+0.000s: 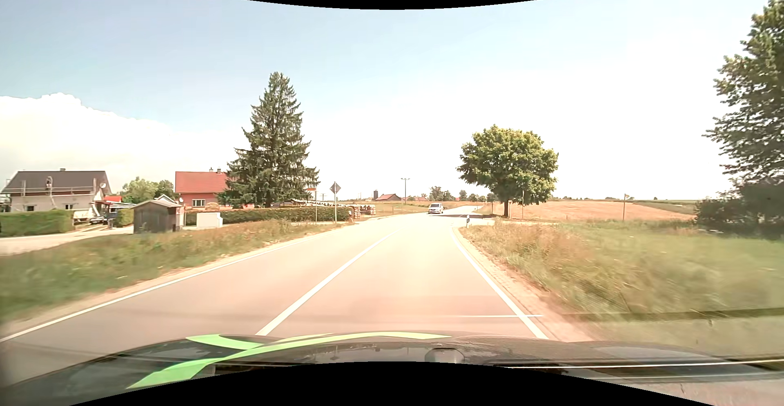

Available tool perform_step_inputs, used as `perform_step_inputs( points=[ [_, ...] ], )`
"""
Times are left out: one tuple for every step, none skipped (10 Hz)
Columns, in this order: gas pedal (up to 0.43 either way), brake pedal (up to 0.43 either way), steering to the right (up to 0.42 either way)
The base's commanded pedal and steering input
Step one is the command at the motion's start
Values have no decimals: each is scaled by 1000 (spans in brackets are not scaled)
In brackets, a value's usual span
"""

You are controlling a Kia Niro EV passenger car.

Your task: Follow the waypoints while adhering to traffic rules and regulations

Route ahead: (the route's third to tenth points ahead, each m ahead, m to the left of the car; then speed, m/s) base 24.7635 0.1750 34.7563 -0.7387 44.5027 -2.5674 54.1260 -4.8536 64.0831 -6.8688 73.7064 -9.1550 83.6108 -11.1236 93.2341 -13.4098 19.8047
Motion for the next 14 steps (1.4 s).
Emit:
perform_step_inputs(
  points=[
    [220,0,22],
    [228,0,23],
    [248,0,23],
    [248,0,21],
    [260,0,21],
    [268,0,21],
    [280,0,21],
    [287,0,20],
    [287,0,20],
    [287,0,21],
    [287,0,20],
    [299,0,20],
    [299,0,20],
    [299,0,20]
  ],
)
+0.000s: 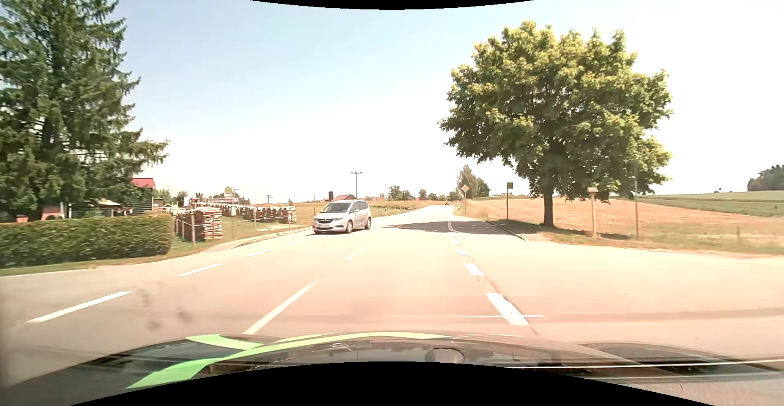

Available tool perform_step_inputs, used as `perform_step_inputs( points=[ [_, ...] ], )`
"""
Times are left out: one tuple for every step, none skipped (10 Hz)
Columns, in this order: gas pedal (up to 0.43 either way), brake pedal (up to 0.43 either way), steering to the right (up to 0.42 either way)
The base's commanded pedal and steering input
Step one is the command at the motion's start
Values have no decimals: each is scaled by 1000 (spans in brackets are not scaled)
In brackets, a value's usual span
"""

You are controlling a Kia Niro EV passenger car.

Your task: Follow the waypoints while adhering to traffic rules and regulations

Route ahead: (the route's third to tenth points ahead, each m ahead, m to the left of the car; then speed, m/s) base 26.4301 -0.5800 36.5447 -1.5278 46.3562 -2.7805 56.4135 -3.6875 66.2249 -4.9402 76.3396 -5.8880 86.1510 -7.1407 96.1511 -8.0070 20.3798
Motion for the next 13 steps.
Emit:
perform_step_inputs(
  points=[
    [299,0,17],
    [299,0,15],
    [299,0,15],
    [287,0,16],
    [287,0,15],
    [287,0,15],
    [287,0,15],
    [299,0,15],
    [299,0,15],
    [299,0,15],
    [299,0,15],
    [299,0,15],
    [299,0,15]
  ],
)
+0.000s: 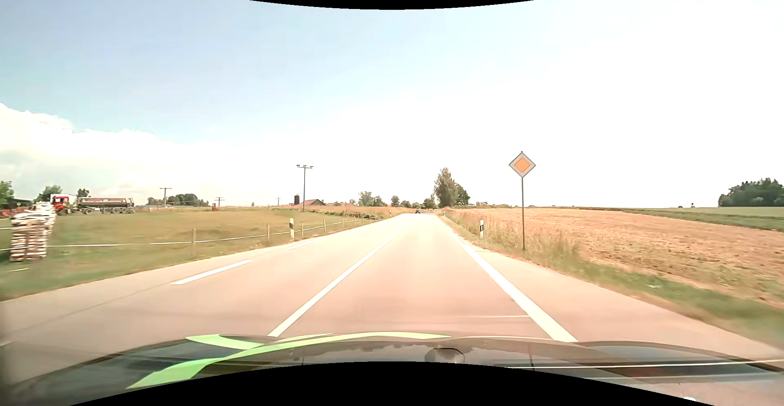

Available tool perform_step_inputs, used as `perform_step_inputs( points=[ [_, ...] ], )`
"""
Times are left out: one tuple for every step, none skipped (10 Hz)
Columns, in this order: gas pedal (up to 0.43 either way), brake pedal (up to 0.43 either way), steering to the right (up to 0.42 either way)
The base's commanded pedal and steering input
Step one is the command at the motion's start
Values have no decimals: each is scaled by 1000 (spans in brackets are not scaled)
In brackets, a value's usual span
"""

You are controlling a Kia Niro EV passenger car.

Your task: Follow the waypoints while adhering to traffic rules and regulations

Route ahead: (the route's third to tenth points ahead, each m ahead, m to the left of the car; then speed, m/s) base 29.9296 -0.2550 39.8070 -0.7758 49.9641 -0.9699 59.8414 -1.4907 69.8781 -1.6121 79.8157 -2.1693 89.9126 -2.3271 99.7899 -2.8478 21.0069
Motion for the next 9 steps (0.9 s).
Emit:
perform_step_inputs(
  points=[
    [299,0,15],
    [299,0,15],
    [299,0,13],
    [311,0,11],
    [311,0,10],
    [311,0,10],
    [311,0,9],
    [311,0,8],
    [311,0,7]
  ],
)
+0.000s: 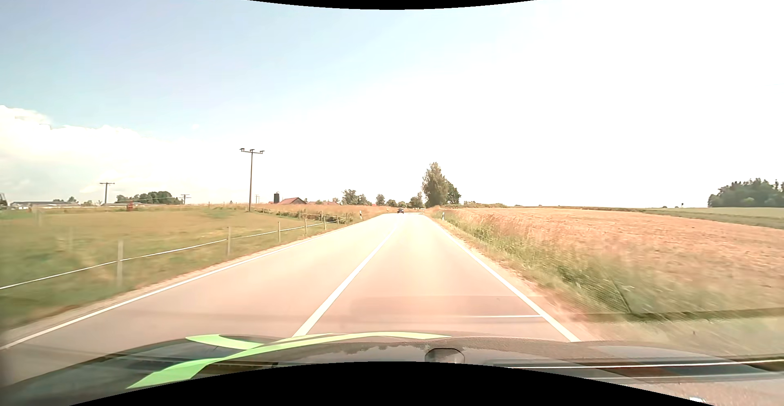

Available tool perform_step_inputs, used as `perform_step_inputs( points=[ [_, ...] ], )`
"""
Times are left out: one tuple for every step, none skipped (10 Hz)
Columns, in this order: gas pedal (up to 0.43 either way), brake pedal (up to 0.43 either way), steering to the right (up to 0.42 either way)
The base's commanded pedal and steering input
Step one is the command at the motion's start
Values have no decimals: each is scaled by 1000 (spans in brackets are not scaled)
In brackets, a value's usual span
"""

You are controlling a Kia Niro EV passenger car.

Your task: Follow the waypoints while adhering to traffic rules and regulations

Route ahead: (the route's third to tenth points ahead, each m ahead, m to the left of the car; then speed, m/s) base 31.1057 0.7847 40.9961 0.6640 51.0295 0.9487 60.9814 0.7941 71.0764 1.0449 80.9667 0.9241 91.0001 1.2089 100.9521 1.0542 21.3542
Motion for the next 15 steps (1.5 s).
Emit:
perform_step_inputs(
  points=[
    [311,0,7],
    [311,0,7],
    [311,0,5],
    [311,0,3],
    [319,0,0],
    [319,0,-1],
    [331,0,-1],
    [331,0,-1],
    [331,0,-3],
    [331,0,-4],
    [331,0,-5],
    [339,0,-6],
    [339,0,-7],
    [350,0,-7],
    [350,0,-8]
  ],
)
